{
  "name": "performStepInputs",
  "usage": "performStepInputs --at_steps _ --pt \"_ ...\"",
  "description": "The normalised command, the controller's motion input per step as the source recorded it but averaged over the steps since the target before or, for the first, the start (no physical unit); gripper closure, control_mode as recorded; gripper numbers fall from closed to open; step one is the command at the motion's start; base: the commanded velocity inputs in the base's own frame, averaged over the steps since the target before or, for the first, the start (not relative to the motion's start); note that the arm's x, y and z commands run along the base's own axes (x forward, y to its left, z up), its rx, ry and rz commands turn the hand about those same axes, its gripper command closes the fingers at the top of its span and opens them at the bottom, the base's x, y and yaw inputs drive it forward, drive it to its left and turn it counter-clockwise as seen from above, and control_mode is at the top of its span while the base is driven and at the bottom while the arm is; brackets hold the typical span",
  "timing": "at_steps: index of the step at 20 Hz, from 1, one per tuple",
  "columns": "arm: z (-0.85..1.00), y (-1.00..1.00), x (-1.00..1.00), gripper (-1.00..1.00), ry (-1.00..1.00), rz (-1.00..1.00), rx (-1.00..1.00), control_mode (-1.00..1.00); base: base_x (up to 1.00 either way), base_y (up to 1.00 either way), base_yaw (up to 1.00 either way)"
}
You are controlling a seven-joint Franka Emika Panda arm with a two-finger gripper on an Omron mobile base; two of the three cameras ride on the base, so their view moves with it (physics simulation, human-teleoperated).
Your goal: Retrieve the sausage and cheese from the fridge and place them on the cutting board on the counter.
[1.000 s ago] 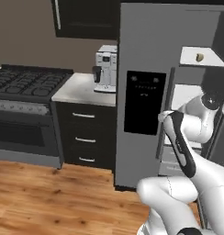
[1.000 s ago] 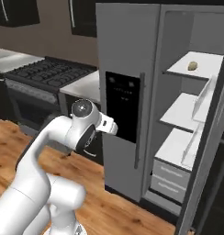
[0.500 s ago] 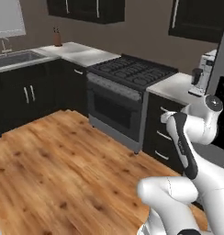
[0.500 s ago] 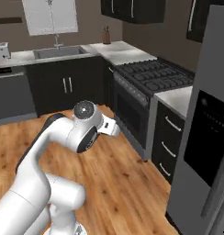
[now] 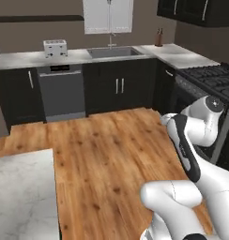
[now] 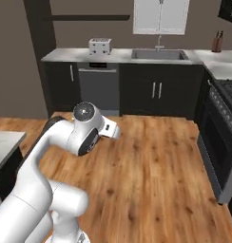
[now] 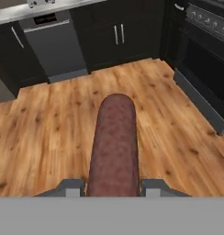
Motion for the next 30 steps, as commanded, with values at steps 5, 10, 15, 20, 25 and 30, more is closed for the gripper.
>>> performStepInputs --at_steps 5,10,15,20,25,30 --pt "0.0 0.0 0.0 1.0 0.0 0.0 0.0 1.0 0.67 0.03 0.37" --pt "0.0 0.0 0.0 1.0 0.0 0.0 0.0 1.0 0.53 0.0 0.57" --pt "0.0 0.0 0.0 1.0 0.0 0.0 0.0 1.0 0.33 -0.03 0.77" --pt "0.0 0.0 0.0 1.0 0.0 0.0 0.0 1.0 0.39 -0.05 0.75" --pt "0.0 0.0 0.0 1.0 0.0 0.0 0.0 1.0 0.47 -0.07 0.71" --pt "0.0 0.0 0.0 1.0 0.0 0.0 0.0 1.0 0.55 -0.1 0.58"
